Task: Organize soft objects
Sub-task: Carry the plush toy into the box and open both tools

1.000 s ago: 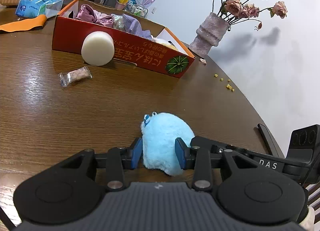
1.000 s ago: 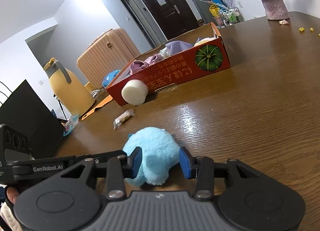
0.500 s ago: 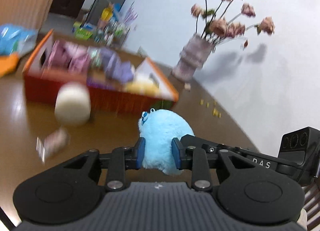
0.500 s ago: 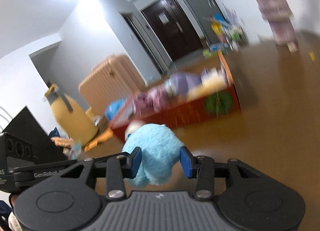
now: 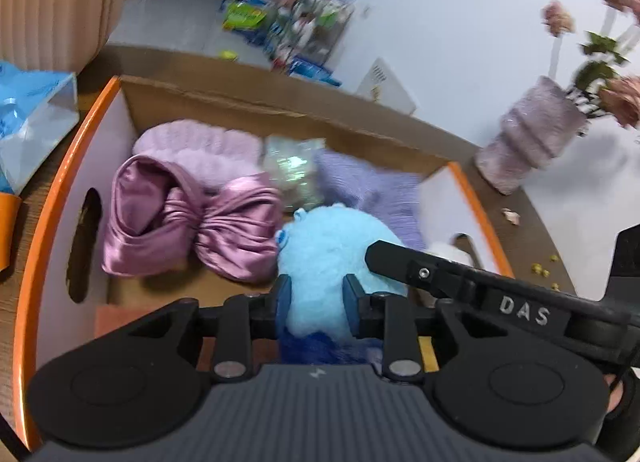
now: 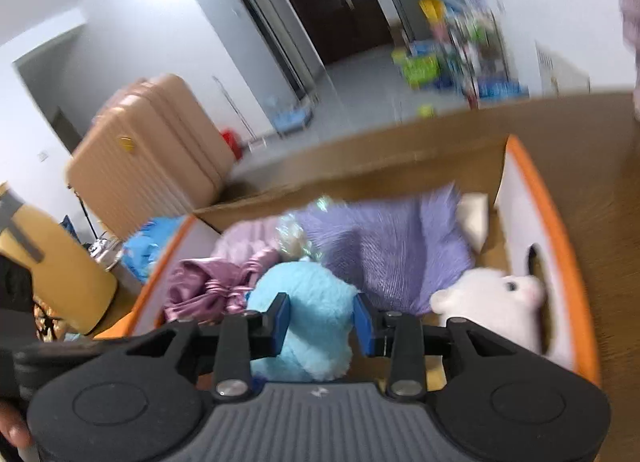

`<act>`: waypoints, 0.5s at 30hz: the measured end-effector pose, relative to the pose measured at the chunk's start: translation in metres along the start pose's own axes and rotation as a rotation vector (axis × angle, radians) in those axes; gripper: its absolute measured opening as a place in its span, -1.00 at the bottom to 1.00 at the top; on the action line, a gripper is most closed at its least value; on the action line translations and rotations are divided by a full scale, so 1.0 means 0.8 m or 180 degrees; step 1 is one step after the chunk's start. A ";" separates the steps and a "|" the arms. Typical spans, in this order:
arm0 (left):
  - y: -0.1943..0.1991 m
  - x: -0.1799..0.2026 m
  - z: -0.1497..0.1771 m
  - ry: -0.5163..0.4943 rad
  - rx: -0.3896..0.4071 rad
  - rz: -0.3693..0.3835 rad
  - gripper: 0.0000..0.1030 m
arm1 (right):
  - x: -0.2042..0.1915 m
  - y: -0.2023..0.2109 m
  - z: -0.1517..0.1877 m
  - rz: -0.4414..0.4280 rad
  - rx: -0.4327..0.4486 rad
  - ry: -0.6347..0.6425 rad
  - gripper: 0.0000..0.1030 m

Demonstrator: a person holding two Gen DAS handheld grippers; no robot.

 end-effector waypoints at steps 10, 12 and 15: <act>0.004 -0.009 0.005 -0.0115 0.0067 -0.0188 -0.20 | -0.013 -0.039 0.007 0.0039 -0.0286 0.0170 -0.24; 0.017 -0.003 0.005 -0.0174 0.0105 -0.0158 -0.18 | -0.012 -0.027 0.008 0.0019 -0.0267 0.0209 -0.20; 0.042 0.017 0.007 -0.0341 0.0173 -0.0172 -0.15 | -0.013 0.014 0.002 -0.0029 -0.0113 0.0256 -0.18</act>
Point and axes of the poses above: each gripper's, at about its wrist camera, not at the fingertips, and y roughly against the way its jaws point, x to its right, z to its underside, the point moved 3 cm from there along -y, roughly the way its jaws point, and after that the axes turned 9 degrees about z, right-handed, at the moved point
